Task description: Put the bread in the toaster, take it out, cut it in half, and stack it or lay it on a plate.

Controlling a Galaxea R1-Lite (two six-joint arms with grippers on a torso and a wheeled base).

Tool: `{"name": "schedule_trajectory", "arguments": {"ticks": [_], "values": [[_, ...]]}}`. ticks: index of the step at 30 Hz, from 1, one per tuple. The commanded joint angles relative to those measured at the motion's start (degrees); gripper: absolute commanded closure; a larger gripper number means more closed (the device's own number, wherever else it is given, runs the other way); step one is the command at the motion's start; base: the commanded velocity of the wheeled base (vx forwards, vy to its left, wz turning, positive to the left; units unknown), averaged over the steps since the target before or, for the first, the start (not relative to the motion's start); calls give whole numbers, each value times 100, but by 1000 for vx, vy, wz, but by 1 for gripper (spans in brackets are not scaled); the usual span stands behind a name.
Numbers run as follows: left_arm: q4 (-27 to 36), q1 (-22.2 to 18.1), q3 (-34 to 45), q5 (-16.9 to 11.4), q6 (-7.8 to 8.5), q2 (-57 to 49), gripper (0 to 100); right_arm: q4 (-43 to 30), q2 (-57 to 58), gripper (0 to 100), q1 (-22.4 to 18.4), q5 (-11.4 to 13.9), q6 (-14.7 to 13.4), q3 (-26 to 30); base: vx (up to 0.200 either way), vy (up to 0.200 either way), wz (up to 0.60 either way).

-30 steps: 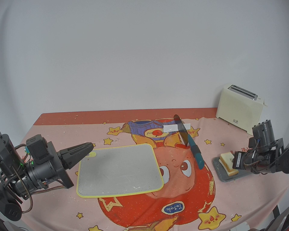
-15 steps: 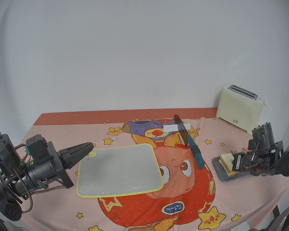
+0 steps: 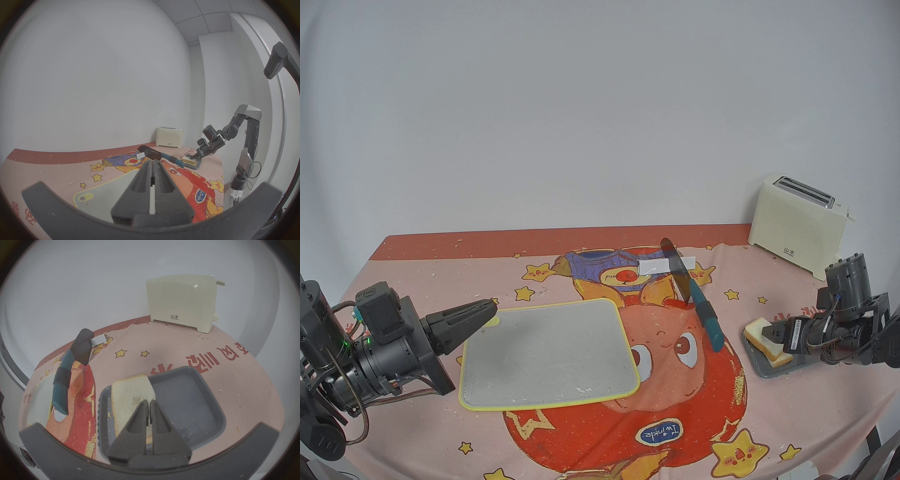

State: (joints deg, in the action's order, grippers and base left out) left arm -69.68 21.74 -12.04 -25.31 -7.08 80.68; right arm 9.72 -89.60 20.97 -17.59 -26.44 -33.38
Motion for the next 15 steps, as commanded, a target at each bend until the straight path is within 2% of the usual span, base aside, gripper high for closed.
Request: {"name": "schedule_trajectory", "arguments": {"ticks": [1, 15], "values": [[-2, 6, 0, 0, -4, 9, 100, 13, 4, 0, -5, 1, -1, -2, 0, 0, 0], [7, 6, 9, 0, 23, 18, 100, -5, 4, 0, -146, -43, 25, -11, 0, 0, 0]]}}
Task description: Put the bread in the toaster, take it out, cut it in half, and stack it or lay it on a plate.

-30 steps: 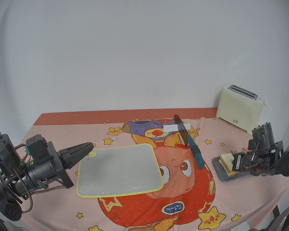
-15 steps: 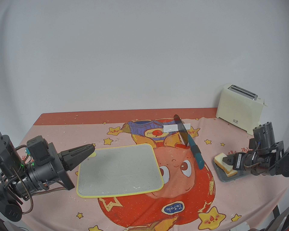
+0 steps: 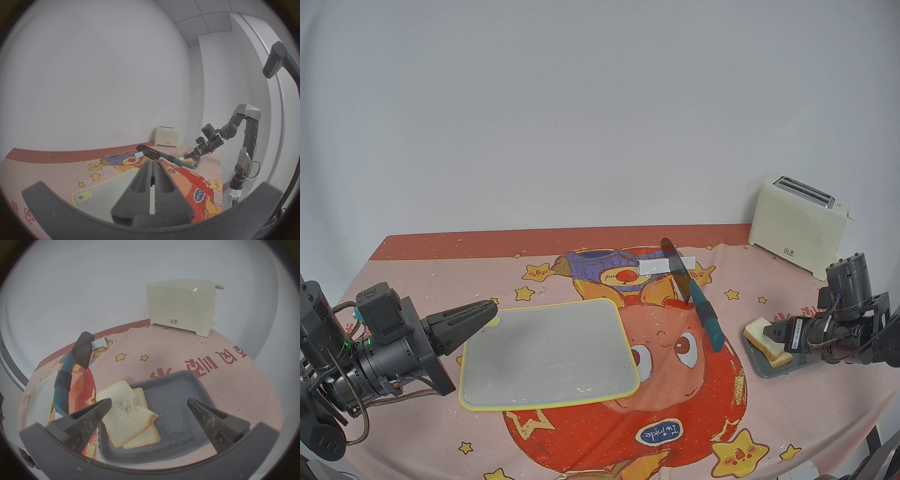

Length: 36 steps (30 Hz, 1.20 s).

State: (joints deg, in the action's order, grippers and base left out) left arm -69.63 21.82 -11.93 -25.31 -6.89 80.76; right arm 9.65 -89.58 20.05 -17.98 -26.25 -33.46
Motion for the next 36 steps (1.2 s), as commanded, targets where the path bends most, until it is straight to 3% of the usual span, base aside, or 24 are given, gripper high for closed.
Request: {"name": "schedule_trajectory", "arguments": {"ticks": [1, 17, 36], "values": [[2, -2, 7, 0, 3, 10, 100, 10, 2, 0, -54, -4, 5, -11, 0, 0, 0], [2, -2, 7, 0, 3, 18, 100, -7, -51, 0, -221, -12, 129, 6, 0, 0, 0], [-6, 42, 16, 0, 3, 18, 100, -69, 54, 0, -186, -593, 252, 147, 0, 0, 0]]}}
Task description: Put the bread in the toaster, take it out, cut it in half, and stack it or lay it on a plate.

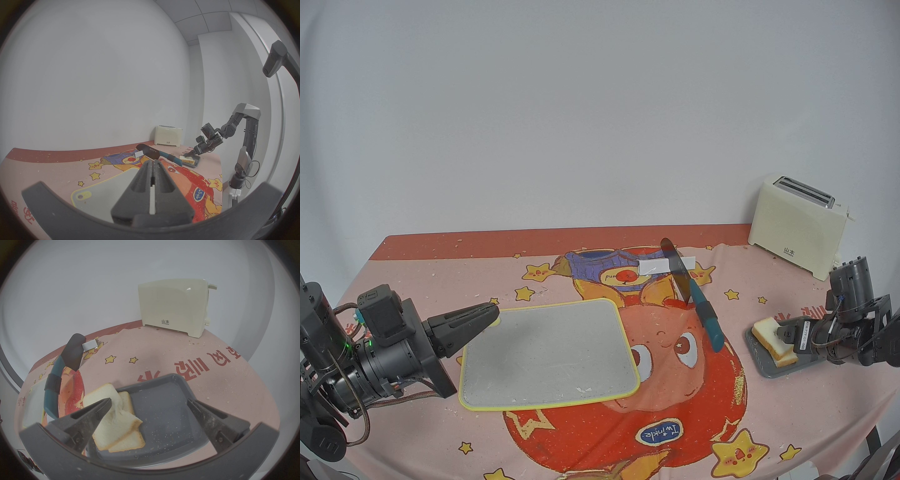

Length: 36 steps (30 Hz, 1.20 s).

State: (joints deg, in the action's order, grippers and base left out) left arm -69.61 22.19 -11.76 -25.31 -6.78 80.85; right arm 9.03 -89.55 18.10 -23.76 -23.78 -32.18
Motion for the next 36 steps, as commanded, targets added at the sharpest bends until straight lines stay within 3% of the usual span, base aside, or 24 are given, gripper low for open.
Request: {"name": "schedule_trajectory", "arguments": {"ticks": [1, 11, 36], "values": [[-9, 5, -1, 0, 1, 1, 100, -7, 69, 0, 9, -23, 5, 28, 0, 0, 0], [-9, 5, 7, 0, 1, 10, 100, -24, 377, 0, 18, -59, 199, 142, 0, 0, 0], [-9, 5, 25, 0, 80, 10, 100, -288, 553, 0, -17, -67, 216, 256, 0, 0, 0]]}}
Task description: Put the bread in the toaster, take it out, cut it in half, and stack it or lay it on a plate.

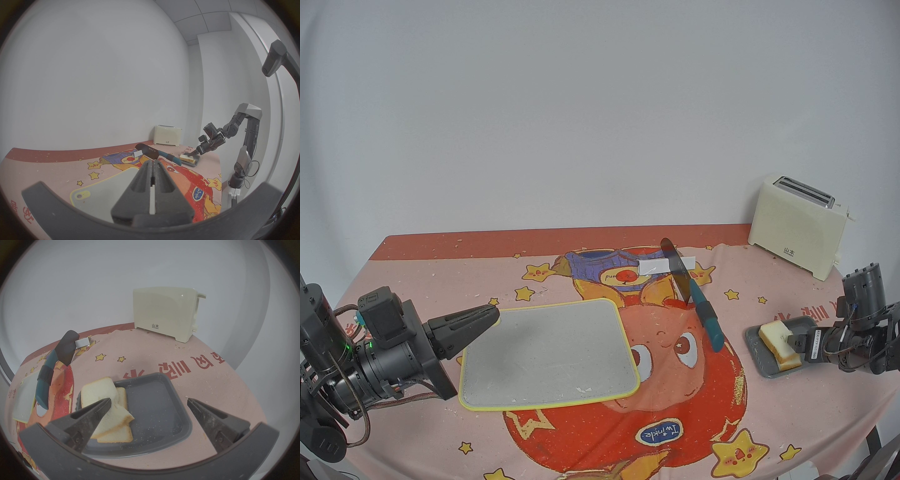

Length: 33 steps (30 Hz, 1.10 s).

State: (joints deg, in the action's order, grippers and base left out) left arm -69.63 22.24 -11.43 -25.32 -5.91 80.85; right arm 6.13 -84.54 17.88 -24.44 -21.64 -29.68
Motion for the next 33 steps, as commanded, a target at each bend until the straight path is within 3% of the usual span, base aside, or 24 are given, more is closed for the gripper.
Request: {"name": "schedule_trajectory", "arguments": {"ticks": [1, 6, 18, 21, 22, 26, 33], "values": [[-6, 0, -8, 1, 2, 10, 100, 2, 69, 0, -4, -8, 2, 6, 0, 0, 0], [-6, 0, -8, 1, 2, 1, 100, 46, 69, 0, 5, -105, 2, -29, 0, 0, 0], [-6, 0, -8, 10, 20, -25, 100, 125, 395, 0, 92, -78, 2, -240, 0, 0, 0], [-6, 0, -8, 10, 46, -25, 100, 151, 597, 0, 681, -78, -51, -389, 0, 0, 0], [-6, 0, -8, 10, 46, -25, 100, 151, 597, 0, 681, -78, -51, -389, 0, 0, 0], [2, -9, -8, 36, 46, -25, 100, 784, 579, 0, 1367, -96, -7, 24, 0, 0, 0], [2, -18, 1, 62, 38, -113, 100, 1180, 685, 0, 1367, -113, 37, 173, 0, 0, 0]]}}
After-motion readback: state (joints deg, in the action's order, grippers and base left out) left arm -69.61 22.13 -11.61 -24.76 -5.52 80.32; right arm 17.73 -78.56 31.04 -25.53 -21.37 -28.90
